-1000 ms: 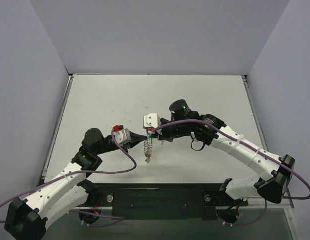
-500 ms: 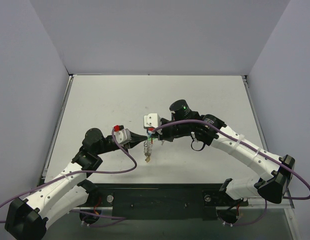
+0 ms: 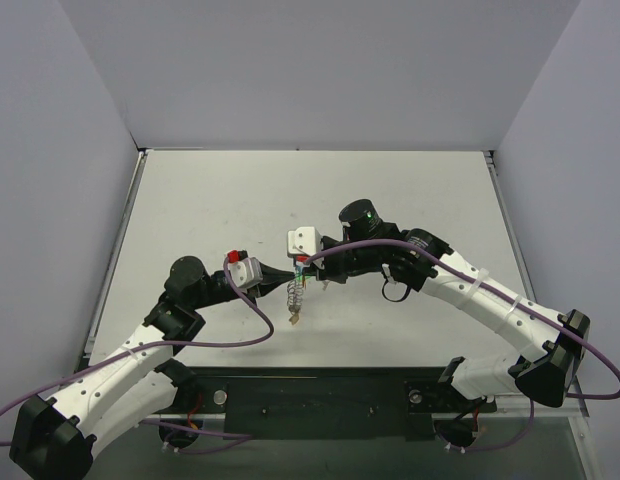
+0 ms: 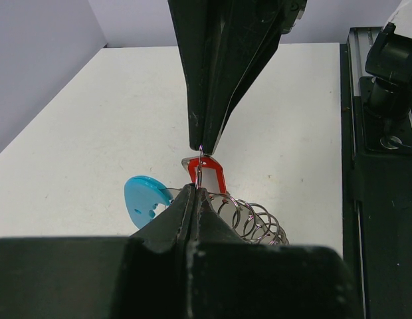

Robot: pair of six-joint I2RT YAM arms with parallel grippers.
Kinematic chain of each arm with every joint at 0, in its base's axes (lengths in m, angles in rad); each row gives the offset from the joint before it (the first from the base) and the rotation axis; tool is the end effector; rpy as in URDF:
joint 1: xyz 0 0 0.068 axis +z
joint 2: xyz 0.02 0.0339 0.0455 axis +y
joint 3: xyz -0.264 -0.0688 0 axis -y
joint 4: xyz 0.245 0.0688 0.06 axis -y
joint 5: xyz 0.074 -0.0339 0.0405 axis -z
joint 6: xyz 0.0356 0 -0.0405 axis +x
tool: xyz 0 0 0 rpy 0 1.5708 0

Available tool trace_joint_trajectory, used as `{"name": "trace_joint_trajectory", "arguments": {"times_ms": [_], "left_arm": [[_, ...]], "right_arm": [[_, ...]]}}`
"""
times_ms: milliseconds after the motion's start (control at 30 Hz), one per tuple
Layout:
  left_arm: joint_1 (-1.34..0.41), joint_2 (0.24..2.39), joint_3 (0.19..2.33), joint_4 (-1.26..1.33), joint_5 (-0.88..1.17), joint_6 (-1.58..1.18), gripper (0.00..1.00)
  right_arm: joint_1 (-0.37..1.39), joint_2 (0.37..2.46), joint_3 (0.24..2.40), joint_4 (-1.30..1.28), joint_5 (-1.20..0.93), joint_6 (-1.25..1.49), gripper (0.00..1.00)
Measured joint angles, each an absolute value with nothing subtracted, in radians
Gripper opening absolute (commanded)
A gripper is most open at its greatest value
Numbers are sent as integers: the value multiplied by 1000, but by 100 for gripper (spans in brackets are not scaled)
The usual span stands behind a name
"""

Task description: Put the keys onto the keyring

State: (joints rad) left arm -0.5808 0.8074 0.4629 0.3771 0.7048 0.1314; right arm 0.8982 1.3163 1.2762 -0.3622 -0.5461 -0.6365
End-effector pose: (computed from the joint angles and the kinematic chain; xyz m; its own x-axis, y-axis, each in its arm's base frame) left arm 0.1457 -0.1232 0.2813 0.1527 0.0192 -0.9881 0.9475 0.2815 0.1519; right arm 0.1705 0.2437 0.3782 0.3781 -0.3406 -0.8608 -0.9220 -0.0545 -0.3834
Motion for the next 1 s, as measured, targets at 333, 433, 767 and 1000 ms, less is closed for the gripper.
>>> {"name": "trace_joint_trajectory", "arguments": {"times_ms": [333,433,767,1000], "left_arm": [[-581,808,463,377,711,131,0],[-581,809,463,377,712,131,0],[-581,810,463,377,716,130,0],[-581,811,463,377,717,119,0]], "right_arm": [[898,1316,1270,-359,-546,-636,0],[898,1316,1269,-359,-546,-636,0],[898,1316,1269,-358,-546,-635,0],[899,1316,1269,-356,-546,-632,0]]}}
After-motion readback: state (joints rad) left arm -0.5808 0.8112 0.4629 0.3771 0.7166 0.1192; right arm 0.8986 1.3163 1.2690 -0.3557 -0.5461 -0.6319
